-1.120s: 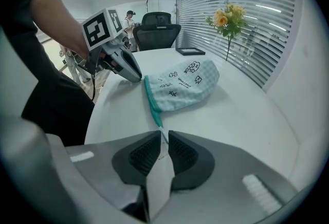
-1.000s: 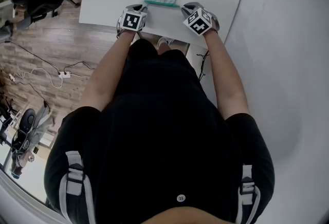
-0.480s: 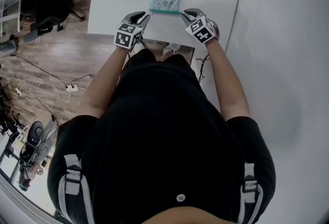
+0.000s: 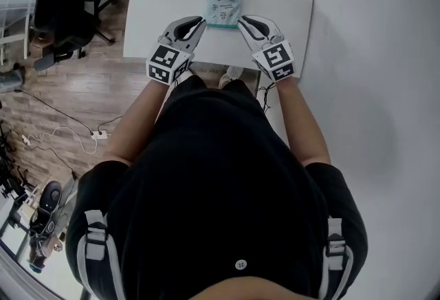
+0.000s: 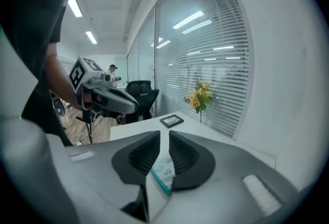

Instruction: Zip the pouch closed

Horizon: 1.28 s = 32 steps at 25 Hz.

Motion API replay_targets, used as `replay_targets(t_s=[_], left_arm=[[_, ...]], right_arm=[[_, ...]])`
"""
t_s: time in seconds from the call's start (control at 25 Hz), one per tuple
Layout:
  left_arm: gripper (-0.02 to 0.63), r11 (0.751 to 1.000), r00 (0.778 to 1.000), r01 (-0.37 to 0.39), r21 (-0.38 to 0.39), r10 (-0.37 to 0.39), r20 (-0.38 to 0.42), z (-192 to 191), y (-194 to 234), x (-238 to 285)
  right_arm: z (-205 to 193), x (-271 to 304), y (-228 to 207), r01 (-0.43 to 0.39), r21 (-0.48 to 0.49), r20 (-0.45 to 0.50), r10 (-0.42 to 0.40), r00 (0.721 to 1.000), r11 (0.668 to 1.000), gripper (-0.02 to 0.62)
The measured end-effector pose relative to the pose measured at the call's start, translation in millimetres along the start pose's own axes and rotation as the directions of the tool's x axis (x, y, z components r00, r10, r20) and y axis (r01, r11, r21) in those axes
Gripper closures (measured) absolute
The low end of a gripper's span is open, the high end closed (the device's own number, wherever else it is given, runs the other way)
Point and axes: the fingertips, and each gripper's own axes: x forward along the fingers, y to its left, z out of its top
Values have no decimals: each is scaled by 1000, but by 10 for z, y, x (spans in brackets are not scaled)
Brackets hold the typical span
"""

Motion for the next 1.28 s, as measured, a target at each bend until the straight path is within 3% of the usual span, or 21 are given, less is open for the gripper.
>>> replay_targets(t_s=[0.24, 0.52, 0.84, 1.28], left_arm=[[597, 997, 990, -5, 76, -5, 142, 629, -118, -237], [598, 991, 969, 12, 135, -45, 243, 1133, -354, -397], [598, 986, 948, 32, 161, -81, 307, 1436, -527, -497], [597, 985, 948, 25, 170, -77, 309, 1460, -595, -559]], right_arm=[[656, -315, 99, 71, -39, 159, -64, 985, 997, 554], [1161, -778, 102, 132, 6, 299, -128, 946, 991, 582], [1526, -1147, 119, 157, 25, 375, -155, 914, 987, 584], [1477, -1188, 131, 159, 35, 370, -160, 915, 987, 584]])
